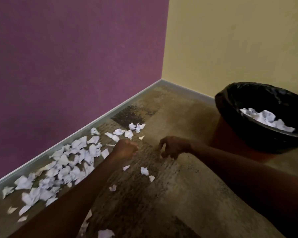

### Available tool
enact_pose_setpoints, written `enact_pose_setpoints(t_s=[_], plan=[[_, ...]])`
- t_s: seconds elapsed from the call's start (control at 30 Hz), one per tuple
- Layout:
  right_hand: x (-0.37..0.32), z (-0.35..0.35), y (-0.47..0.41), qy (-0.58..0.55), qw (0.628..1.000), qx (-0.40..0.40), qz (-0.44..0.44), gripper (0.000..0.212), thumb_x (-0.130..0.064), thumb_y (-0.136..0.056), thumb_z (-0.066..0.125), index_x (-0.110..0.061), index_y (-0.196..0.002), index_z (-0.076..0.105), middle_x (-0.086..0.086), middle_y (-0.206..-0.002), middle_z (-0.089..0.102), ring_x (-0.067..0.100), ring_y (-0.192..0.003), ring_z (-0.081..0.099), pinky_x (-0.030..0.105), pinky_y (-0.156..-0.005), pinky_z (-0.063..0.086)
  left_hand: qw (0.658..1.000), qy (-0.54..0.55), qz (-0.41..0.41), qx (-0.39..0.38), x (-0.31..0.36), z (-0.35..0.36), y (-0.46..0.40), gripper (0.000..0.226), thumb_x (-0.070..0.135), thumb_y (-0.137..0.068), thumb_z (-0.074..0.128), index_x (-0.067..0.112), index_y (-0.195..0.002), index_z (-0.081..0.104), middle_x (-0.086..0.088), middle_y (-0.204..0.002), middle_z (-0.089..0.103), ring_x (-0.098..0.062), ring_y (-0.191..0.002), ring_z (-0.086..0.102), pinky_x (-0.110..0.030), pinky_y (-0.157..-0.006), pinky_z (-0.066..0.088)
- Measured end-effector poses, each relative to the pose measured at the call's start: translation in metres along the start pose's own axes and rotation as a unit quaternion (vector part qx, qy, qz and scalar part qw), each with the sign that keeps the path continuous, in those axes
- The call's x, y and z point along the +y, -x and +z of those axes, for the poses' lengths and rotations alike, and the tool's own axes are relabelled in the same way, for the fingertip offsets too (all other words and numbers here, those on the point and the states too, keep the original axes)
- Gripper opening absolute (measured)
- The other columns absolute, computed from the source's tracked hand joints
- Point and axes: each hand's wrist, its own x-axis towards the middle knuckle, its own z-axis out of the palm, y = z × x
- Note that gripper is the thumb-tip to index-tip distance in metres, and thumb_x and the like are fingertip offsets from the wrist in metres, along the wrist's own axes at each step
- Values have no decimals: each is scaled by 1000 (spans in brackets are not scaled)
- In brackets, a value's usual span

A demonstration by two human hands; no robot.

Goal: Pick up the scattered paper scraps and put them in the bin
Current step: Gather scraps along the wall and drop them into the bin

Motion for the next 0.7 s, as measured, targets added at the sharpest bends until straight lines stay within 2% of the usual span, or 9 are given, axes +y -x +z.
enact_pose_setpoints(t_s=[0.03, 0.1, 0.2, 0.3, 0.37, 0.43, 0.53, 0.63, 0.7], plan=[[-5, 17, -5, 42, 999, -22, -10, 56, -13, -80, 77, -11, -130, 52, 13, -110, 63, 19, -75, 64, 24, -59, 54, 997, -75, 18, 1, -17, -12, 0, 14, 7, -88, 65, -1, -97, 72, -16, -90, 70, -21, -68, 66, -27, -63, 52], [-9, 51, -20, 106, 993, -26, -52, 80, -24, -76, 81, -16, -142, 37, 18, -124, 55, 32, -109, 59, 34, -85, 50, 973, -220, 65, 6, -47, -31, 7, 20, 14, -87, 68, 5, -103, 73, -9, -107, 71, -23, -96, 66, -29, -85, 49], [-15, 91, -39, 141, 985, -19, -99, 94, -33, -76, 79, -16, -150, 24, 22, -135, 44, 37, -125, 43, 41, -104, 37, 967, -232, 102, -20, -88, -54, 19, 14, 17, -82, 75, 21, -95, 73, 0, -97, 74, -11, -89, 69, -22, -78, 48], [-35, 120, -48, 195, 970, 30, -144, 53, -27, -90, 64, -10, -133, 38, 15, -116, 44, 30, -85, 58, 41, -78, 46, 952, -273, 126, -51, -118, -66, 26, 26, 27, -80, 77, 27, -104, 70, 14, -94, 68, 8, -79, 63, -6, -69, 43], [-38, 129, -52, 177, 973, 45, -143, 33, -18, -92, 58, -6, -121, 49, 17, -115, 47, 27, -89, 59, 30, -77, 40, 943, -290, 152, -67, -132, -66, 32, 45, 28, -74, 82, 26, -116, 67, 18, -100, 61, 16, -81, 55, -1, -72, 38], [-42, 126, -57, 128, 982, 34, -131, 30, -15, -83, 61, -1, -110, 62, 18, -116, 56, 28, -102, 58, 24, -80, 37, 928, -318, 175, -81, -144, -62, 37, 48, 30, -78, 78, 22, -124, 63, 11, -114, 58, 7, -96, 52, -7, -84, 35], [-53, 108, -67, 64, 988, 56, -130, 27, -21, -71, 55, -1, -82, 69, 18, -92, 69, 29, -90, 62, 26, -73, 36, 916, -353, 183, -49, -161, -57, 40, 31, 23, -89, 65, 22, -121, 66, 2, -128, 55, -13, -118, 50, -21, -99, 37], [-70, 101, -78, -17, 982, 134, -132, 4, -12, -78, 64, -12, -74, 63, 11, -83, 66, 26, -82, 59, 25, -70, 32, 911, -370, 181, -25, -172, -55, 39, 24, 17, -93, 58, 24, -115, 66, 1, -123, 57, -15, -115, 52, -26, -98, 42], [-79, 107, -84, -39, 977, 132, -160, 14, -9, -78, 69, -21, -75, 61, 7, -84, 61, 19, -81, 53, 25, -72, 33, 921, -348, 172, 12, -174, -55, 38, 22, 19, -95, 54, 23, -114, 63, -1, -119, 57, -17, -111, 54, -28, -94, 43]])
